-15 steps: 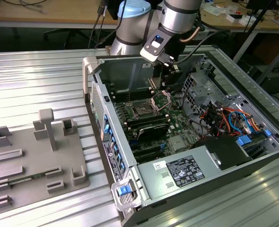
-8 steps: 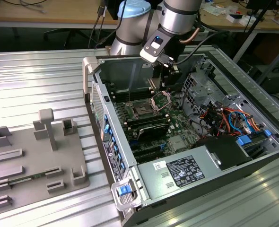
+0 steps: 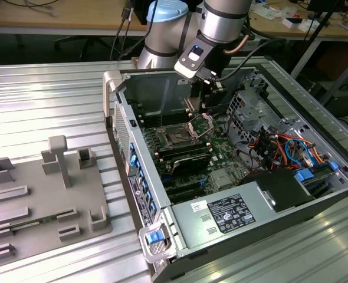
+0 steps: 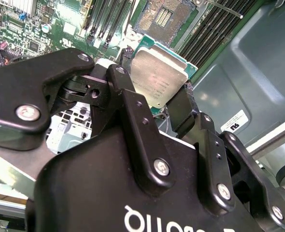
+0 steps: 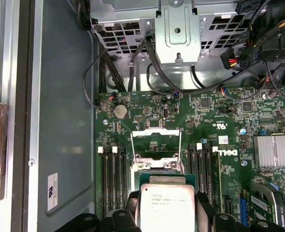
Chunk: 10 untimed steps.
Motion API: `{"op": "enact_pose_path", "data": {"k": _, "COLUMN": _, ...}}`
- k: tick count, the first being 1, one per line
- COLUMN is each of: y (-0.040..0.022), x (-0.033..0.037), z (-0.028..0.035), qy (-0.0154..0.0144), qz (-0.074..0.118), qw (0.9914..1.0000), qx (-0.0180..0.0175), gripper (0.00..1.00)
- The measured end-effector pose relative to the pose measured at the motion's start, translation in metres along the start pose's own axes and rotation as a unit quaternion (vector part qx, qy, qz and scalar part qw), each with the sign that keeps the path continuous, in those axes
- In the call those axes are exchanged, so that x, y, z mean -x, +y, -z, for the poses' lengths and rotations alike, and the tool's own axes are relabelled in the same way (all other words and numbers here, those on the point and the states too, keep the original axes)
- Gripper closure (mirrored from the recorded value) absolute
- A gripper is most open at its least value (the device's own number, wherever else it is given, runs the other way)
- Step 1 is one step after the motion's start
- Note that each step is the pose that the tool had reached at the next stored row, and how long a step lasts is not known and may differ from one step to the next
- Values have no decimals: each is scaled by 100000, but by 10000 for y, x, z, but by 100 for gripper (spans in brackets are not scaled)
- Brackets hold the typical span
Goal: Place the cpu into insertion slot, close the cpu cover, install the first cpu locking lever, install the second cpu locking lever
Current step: 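Place the cpu into insertion slot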
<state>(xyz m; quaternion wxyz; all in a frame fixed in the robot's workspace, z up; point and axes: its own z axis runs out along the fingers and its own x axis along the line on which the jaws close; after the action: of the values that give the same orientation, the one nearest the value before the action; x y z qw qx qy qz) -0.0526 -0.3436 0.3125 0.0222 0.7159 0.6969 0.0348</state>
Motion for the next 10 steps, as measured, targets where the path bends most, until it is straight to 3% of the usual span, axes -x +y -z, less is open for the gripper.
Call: {"op": "enact_pose_path", "data": {"k": 10, "y": -5, "x": 6, "z": -59, "qy": -19, "qz": 0, "qw": 100000, "qx": -26, "gripper": 45}}
